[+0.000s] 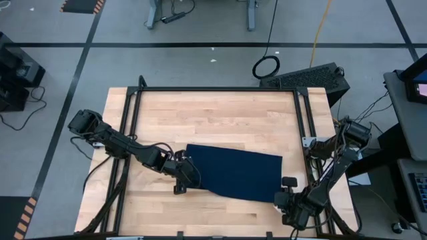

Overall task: Roll towel into tight, uniform cylinder
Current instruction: Roll the blue cloth napkin

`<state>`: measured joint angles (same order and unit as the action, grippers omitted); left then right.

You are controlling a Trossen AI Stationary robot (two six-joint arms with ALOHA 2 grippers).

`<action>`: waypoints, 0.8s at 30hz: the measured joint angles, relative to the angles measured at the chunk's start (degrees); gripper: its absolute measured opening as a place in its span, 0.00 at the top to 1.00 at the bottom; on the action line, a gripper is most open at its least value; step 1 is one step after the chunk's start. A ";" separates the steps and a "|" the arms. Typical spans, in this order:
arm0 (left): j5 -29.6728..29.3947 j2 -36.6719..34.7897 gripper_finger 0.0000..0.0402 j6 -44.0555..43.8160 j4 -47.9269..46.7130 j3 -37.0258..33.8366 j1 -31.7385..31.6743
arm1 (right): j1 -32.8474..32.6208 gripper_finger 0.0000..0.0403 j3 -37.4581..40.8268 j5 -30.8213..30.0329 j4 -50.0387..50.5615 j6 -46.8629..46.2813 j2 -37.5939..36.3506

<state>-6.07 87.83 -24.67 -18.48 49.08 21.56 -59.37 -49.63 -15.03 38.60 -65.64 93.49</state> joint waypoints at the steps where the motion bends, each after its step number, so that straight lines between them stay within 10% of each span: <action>1: 0.00 0.00 0.99 0.00 0.00 0.00 0.00 | 0.00 0.66 0.00 0.00 0.58 -0.20 0.00; 9: -0.15 -0.02 0.99 -0.04 0.00 0.00 0.00 | 0.02 0.98 0.00 0.64 0.54 0.28 -0.06; 24: -0.17 -0.02 0.99 -0.11 0.76 0.00 0.00 | 0.04 0.97 0.00 6.40 3.60 -1.40 -5.79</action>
<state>-6.24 87.81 -24.77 -17.72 49.08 21.56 -59.33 -49.63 -8.62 42.19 -67.04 87.70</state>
